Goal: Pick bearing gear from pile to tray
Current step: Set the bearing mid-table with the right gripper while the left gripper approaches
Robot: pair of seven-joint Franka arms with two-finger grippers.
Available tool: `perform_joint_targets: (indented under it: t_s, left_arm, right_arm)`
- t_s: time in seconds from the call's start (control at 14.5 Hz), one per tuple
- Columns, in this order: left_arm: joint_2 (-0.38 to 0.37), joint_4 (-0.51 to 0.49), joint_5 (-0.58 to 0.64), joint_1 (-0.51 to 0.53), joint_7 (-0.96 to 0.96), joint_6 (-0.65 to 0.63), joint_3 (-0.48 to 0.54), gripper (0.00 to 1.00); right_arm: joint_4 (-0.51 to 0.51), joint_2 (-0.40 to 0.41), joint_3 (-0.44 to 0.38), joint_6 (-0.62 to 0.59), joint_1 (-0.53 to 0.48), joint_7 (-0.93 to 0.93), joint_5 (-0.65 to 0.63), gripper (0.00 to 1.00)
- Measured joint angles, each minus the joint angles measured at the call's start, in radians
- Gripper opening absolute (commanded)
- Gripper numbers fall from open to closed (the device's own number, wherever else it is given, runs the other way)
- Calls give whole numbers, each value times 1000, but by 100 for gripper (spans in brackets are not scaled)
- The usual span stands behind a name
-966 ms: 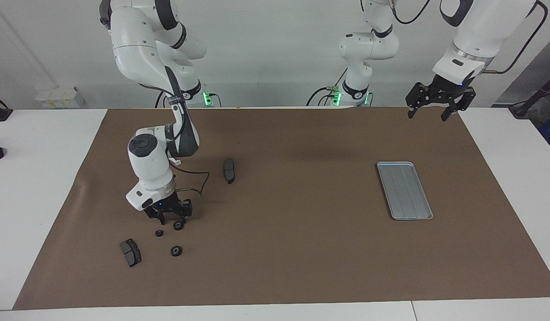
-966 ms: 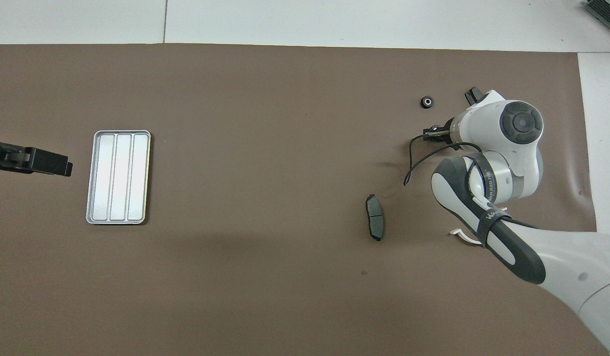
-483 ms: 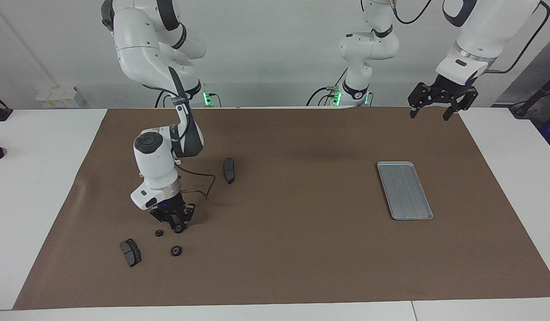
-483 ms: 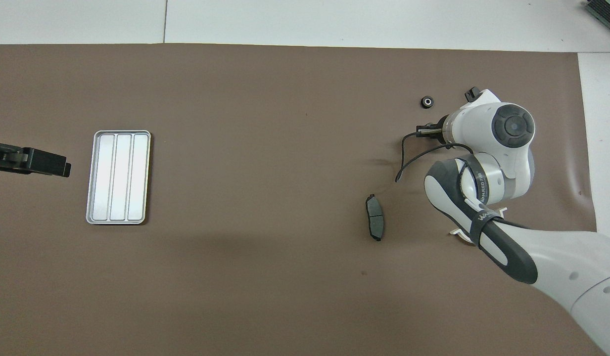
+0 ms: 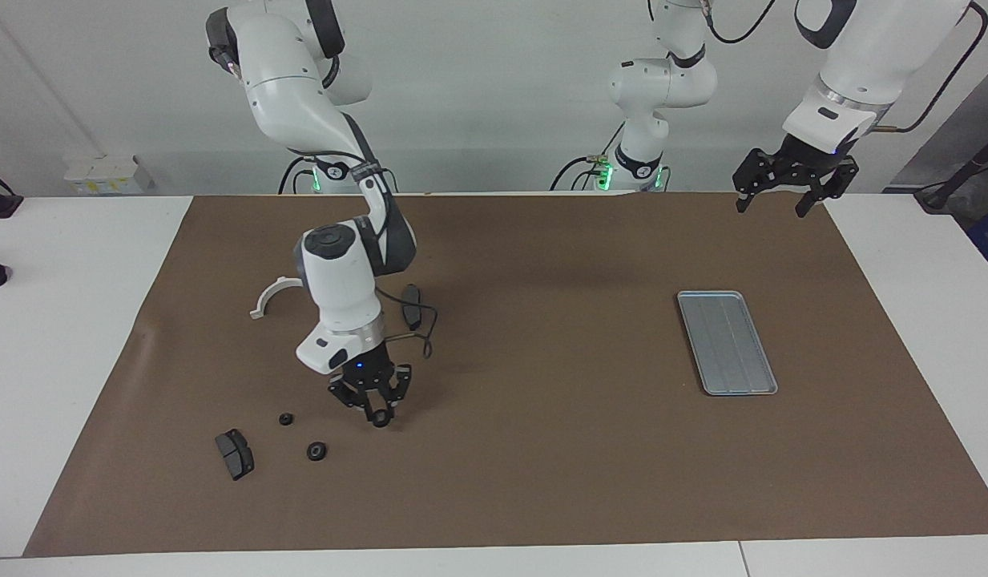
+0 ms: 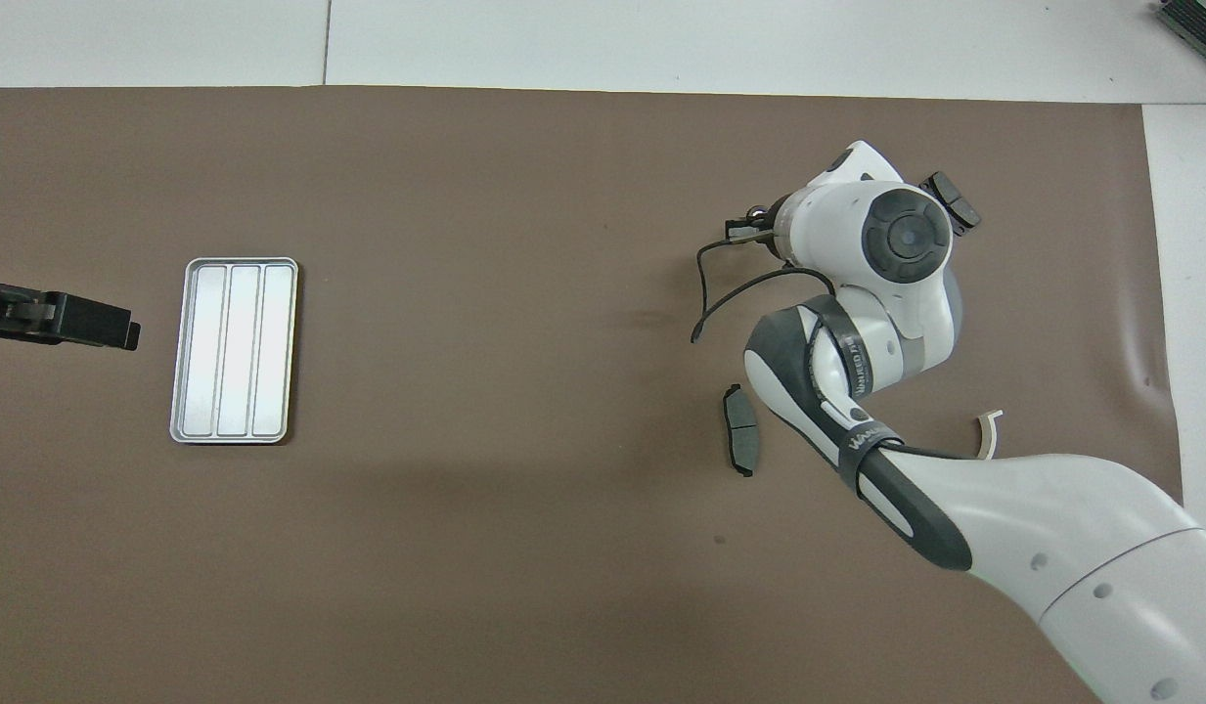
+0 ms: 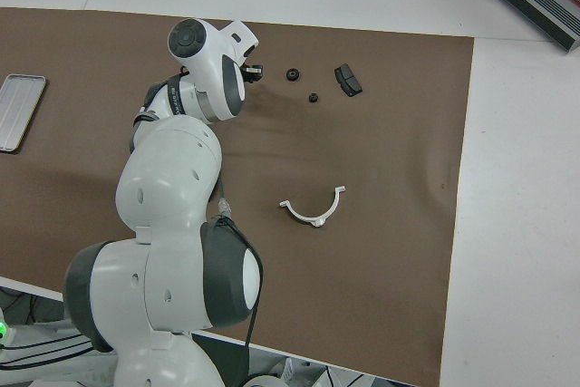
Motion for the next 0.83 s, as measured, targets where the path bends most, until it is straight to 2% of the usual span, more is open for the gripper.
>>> perform_joint_targets:
  t_s: [0.69,0.76,0.83]
  left_arm:
    - [-10,-26,0,0,0,-2,0,100]
    - [-12,-28,0,0,0,3,0,100]
    - [-14,-28,0,0,0,9,1,100]
  right_arm:
    - [32,55,1,171,343,80,1,14]
    - [32,70,1,176,374,115,1,16]
    - [32,85,1,184,398,148,1,30]
